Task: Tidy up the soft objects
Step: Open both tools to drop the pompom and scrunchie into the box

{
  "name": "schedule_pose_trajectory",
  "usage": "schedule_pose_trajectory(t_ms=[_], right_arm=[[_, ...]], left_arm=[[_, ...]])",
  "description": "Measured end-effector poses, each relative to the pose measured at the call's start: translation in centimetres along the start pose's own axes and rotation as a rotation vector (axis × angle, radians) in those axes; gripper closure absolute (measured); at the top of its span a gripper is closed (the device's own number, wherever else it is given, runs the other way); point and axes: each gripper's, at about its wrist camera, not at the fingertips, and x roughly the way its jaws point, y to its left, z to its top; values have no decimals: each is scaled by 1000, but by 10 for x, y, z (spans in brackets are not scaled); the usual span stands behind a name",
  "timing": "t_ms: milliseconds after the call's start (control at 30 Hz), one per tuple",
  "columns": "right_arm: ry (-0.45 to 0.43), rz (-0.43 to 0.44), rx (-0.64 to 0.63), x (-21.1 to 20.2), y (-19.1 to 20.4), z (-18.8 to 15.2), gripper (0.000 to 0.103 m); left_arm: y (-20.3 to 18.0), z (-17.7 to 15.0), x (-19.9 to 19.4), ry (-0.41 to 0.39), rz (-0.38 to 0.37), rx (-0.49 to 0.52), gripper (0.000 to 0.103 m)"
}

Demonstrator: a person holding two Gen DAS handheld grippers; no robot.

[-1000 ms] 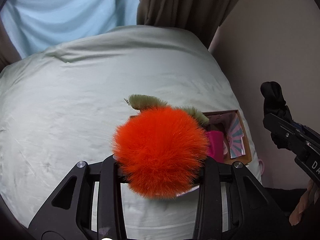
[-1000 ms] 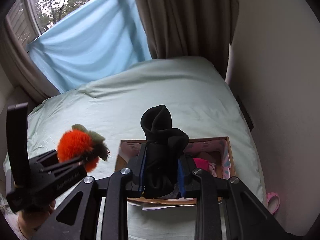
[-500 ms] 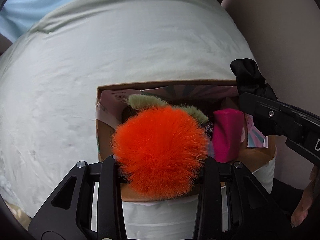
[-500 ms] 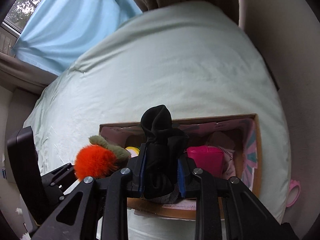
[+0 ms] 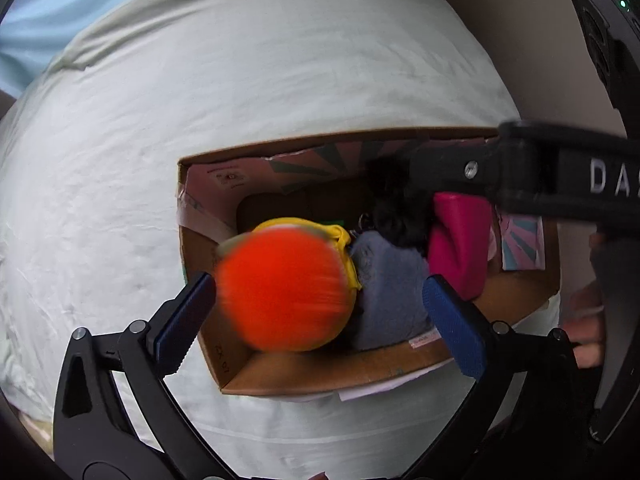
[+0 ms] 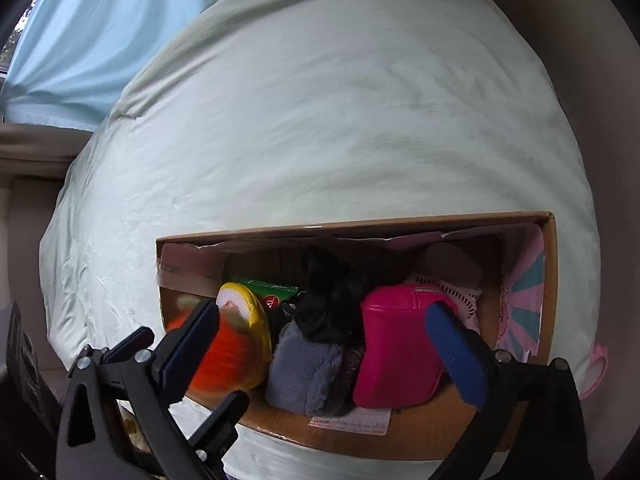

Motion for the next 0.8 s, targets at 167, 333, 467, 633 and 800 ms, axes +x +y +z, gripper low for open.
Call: schedule_pose_trajectory(t_ms=[167, 333, 467, 633, 800], right_arm=[[-12, -18, 17, -8, -3, -3, 0], [-35, -34, 5, -24, 4, -10, 0], [-75, -36, -6, -45, 16, -19, 0], [-141, -41, -18, -81, 38, -42, 0], [-199, -28, -38, -119, 72, -76, 0]], left_arm=[[1, -3, -7, -3, -21, -2, 0], [7, -7, -24, -32, -45, 9, 0], [12, -11, -48, -72, -58, 19, 0], [22, -25, -88, -130, -77, 20, 0], [44, -53, -140, -196, -84, 14, 0]])
